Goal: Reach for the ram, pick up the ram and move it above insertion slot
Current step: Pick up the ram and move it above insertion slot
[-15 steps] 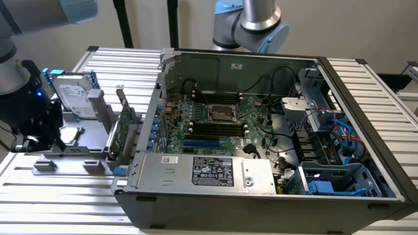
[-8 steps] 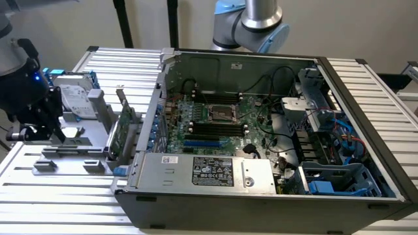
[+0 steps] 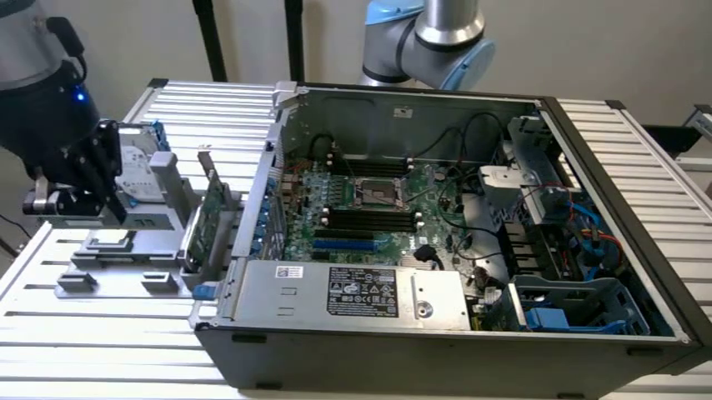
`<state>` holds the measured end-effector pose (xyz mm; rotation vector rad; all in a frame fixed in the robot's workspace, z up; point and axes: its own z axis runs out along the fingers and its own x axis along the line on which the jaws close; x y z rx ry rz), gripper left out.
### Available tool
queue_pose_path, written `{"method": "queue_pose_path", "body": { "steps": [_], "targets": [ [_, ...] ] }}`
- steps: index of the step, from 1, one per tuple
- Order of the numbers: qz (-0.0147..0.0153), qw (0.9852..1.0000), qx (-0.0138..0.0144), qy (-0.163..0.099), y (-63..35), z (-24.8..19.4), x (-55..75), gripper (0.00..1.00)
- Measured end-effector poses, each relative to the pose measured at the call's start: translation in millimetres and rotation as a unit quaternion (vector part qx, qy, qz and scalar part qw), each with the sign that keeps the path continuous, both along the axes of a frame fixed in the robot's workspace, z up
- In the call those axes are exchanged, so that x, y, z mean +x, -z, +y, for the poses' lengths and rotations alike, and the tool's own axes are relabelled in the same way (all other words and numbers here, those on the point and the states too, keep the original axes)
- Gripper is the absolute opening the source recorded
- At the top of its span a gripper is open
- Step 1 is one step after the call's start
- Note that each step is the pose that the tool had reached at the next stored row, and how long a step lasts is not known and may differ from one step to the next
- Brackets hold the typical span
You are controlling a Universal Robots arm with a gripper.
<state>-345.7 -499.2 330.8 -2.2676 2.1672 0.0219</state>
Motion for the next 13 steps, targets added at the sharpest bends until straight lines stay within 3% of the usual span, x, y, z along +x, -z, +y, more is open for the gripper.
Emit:
{"method": "queue_pose_path", "body": {
  "steps": [13],
  "targets": [
    [0.0036,1.0000,0.0019,0.000,-57.1,0.1,59.0,0.13]
  ]
}}
